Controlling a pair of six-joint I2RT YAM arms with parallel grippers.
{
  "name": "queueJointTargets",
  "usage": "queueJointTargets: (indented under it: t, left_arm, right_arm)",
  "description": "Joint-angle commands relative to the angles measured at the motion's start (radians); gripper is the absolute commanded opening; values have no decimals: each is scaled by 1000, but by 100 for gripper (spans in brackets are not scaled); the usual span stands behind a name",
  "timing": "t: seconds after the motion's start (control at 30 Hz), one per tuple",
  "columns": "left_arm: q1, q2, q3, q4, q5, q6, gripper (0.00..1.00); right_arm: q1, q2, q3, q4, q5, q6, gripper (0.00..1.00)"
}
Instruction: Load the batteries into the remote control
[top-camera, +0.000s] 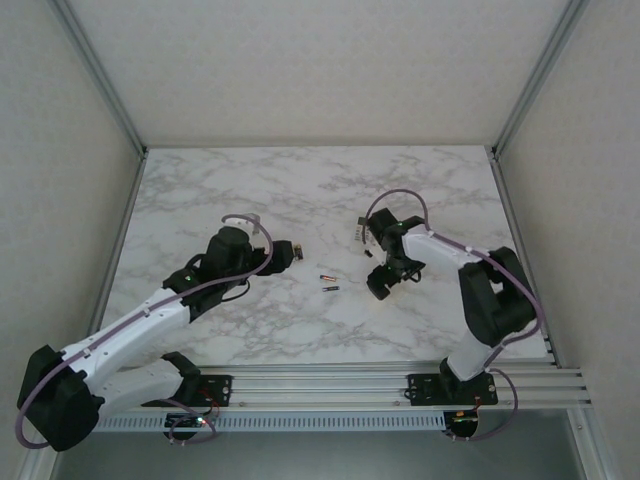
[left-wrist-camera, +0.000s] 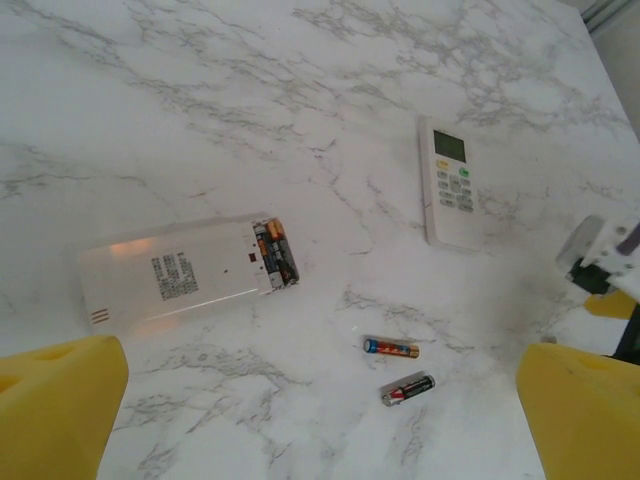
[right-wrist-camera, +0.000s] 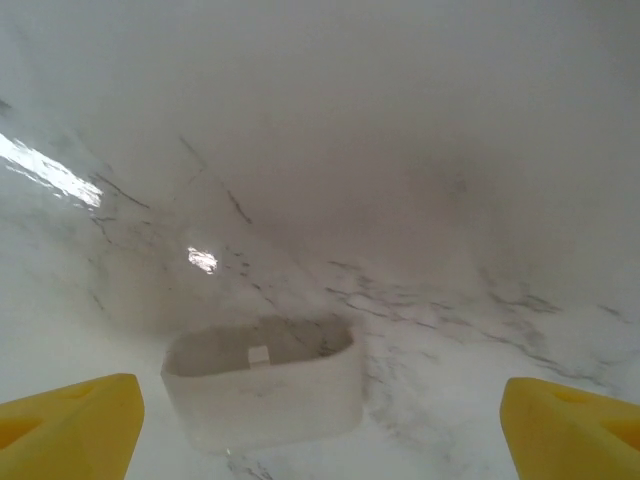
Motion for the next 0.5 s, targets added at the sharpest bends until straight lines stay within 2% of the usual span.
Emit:
queueJointTargets:
  t: [0.0, 0.17, 0.27, 0.47]
  left_arm:
    - [-4, -36, -31, 2, -42, -9, 99]
    - [-4, -41, -39, 3, -55, -5, 100]
    - [-4, -35, -34, 4, -65, -4, 100]
    - [-4, -34, -34, 11, -84, -3, 100]
  right_arm:
    - [1, 29, -10, -29, -47, -29, 92]
    - [1, 82, -18, -41, -51, -34, 86]
    - [1, 117, -3, -63, -54, -36, 69]
    - [0, 167, 35, -116, -53, -41, 55]
